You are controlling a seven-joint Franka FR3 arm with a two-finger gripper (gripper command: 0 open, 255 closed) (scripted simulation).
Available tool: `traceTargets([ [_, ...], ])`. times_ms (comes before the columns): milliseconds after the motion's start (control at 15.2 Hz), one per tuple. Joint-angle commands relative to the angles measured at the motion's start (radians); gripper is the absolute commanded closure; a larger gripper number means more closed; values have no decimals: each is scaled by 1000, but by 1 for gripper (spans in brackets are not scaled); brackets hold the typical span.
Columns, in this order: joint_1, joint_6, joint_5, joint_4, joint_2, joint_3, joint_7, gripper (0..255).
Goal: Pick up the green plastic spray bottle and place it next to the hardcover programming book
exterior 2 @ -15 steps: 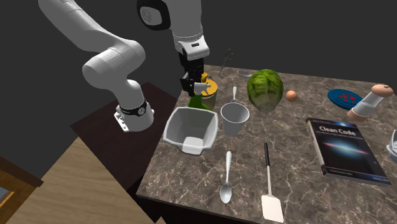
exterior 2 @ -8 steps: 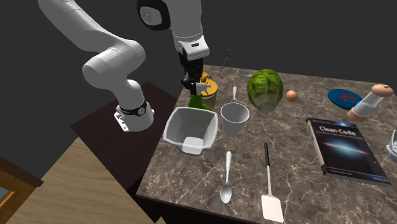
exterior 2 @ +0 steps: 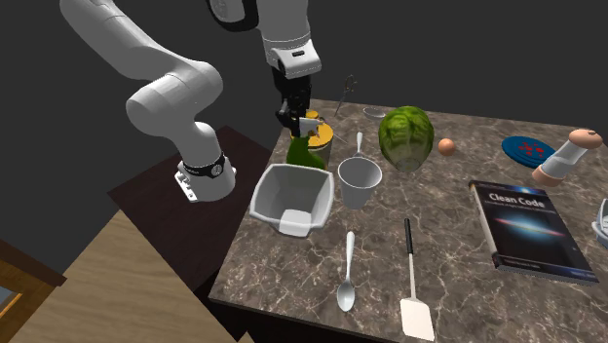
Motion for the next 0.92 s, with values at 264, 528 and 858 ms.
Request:
traceTargets([
  [264, -7, -84, -14, 78, -6, -11, 6, 255],
  [528, -11, -137, -22, 131, -6, -18, 10, 255],
  [858, -15, -201, -32, 201, -1, -27, 14, 255],
])
